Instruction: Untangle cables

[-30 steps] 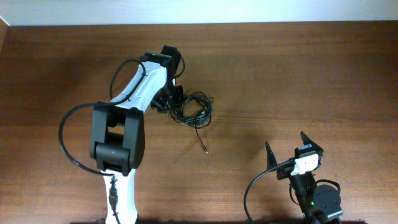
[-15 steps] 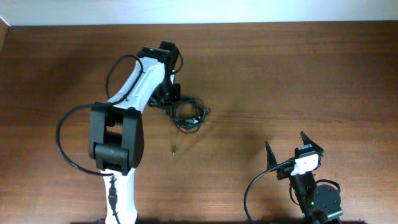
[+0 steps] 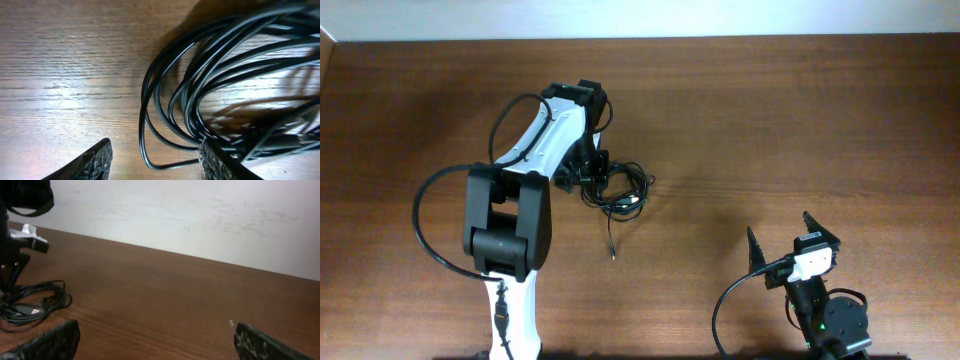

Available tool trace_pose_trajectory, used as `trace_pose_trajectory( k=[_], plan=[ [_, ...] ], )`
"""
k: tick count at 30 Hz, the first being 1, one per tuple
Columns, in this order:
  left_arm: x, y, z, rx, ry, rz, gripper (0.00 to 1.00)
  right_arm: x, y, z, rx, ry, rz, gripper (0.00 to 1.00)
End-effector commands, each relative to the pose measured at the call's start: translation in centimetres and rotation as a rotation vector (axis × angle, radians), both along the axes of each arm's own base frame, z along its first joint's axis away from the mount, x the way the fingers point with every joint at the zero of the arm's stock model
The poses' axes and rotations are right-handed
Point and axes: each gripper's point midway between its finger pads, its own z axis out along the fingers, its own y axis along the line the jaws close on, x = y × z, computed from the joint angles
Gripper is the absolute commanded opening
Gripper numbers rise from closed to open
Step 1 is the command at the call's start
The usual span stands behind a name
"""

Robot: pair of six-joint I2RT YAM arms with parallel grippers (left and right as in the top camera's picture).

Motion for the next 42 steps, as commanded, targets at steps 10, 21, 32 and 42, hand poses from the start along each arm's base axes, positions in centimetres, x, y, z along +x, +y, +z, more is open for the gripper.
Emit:
trace_pose_trajectory(
  k=[10, 21, 32, 42],
  plan=[
    [-1.0, -2.0, -2.2, -0.159, -0.005, 0.049, 0.00, 0.0, -0.2, -0.3, -0.002, 0.005, -0.011, 0.98],
    [-0.5, -7.1, 3.4, -0.648, 0.017, 0.060, 0.00, -1.2, 3.3, -0.1, 0.022, 0.007, 0.202, 0.98],
    [-0.5, -11.1, 7.5, -1.046, -0.096, -0.202, 0.00, -5.3, 7.1, 9.2, 0.513, 0.047, 0.509, 0.98],
    [-0.4, -12.9, 10.9, -1.266, -0.104, -0.153, 0.00, -1.9, 8.5, 11.4, 0.252, 0.704, 0.395, 0.98]
  ],
)
